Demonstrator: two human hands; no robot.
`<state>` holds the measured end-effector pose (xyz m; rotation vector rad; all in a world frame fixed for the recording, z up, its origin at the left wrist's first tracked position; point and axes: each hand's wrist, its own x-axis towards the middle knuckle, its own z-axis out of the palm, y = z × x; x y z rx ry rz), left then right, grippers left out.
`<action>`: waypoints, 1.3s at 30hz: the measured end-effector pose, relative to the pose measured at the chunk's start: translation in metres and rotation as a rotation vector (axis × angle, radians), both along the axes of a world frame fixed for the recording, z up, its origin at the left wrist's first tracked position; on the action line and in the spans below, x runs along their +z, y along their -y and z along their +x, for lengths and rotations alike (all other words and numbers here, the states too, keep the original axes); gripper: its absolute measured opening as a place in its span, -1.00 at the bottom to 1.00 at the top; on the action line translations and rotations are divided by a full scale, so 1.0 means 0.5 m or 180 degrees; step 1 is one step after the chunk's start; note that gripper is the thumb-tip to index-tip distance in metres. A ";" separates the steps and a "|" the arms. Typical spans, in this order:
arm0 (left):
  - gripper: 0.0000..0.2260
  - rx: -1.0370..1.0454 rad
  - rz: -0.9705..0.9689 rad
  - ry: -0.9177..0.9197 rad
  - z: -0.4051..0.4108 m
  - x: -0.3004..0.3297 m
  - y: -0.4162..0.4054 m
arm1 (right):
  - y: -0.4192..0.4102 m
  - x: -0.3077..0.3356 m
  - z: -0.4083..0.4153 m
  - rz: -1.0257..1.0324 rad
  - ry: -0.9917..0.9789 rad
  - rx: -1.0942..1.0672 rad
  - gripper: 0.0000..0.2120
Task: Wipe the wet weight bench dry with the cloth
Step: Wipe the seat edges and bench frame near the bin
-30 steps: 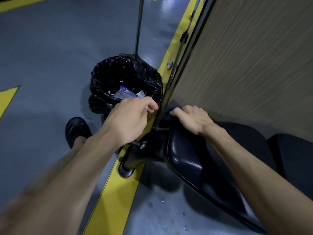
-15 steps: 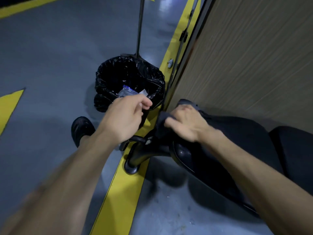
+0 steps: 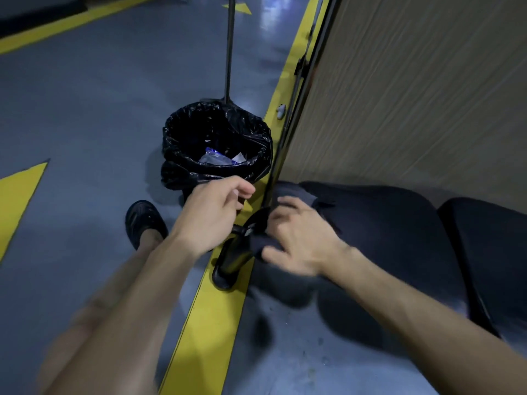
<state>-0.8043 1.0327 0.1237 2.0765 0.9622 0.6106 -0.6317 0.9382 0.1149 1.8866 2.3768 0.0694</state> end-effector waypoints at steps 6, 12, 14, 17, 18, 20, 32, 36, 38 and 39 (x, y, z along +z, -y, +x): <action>-0.65 0.0109 -0.0052 0.0071 -0.035 -0.001 -0.002 | 0.237 -0.030 0.036 -0.0572 0.0007 0.0667 -0.71; -0.67 -0.0212 0.0067 0.0036 -0.019 0.002 0.012 | 0.227 -0.054 0.035 -0.0643 0.0377 0.0750 -0.63; -0.67 -0.0222 0.0094 0.0040 -0.019 0.000 0.010 | 0.160 -0.058 -0.003 -0.0501 0.0566 0.0733 -0.54; -0.68 -0.0162 0.0025 0.0102 -0.022 -0.010 0.012 | 0.040 -0.029 -0.053 -0.0058 0.0655 0.0283 -0.44; -0.68 -0.0163 -0.0008 0.0090 -0.023 -0.013 0.016 | 0.019 -0.017 -0.058 0.0009 0.0601 0.0110 -0.42; -0.69 -0.0256 -0.0032 -0.0017 -0.022 -0.020 0.026 | 0.027 -0.013 -0.053 0.0026 0.0520 0.0066 -0.38; -0.69 -0.0761 0.0065 -0.0375 0.022 -0.044 0.088 | 0.467 -0.027 0.106 -0.0162 -0.0080 -0.0064 -0.73; -0.70 -0.0850 0.0108 -0.0338 0.022 -0.046 0.108 | 0.542 -0.051 0.076 0.0483 -0.0386 -0.0918 -0.76; -0.70 -0.0876 0.0136 -0.0263 0.021 -0.047 0.113 | 0.558 -0.074 0.026 0.0962 -0.1037 -0.1593 -0.74; -0.70 -0.0881 0.0137 -0.0216 0.022 -0.047 0.115 | 0.557 -0.089 -0.005 0.1259 -0.1538 -0.1962 -0.74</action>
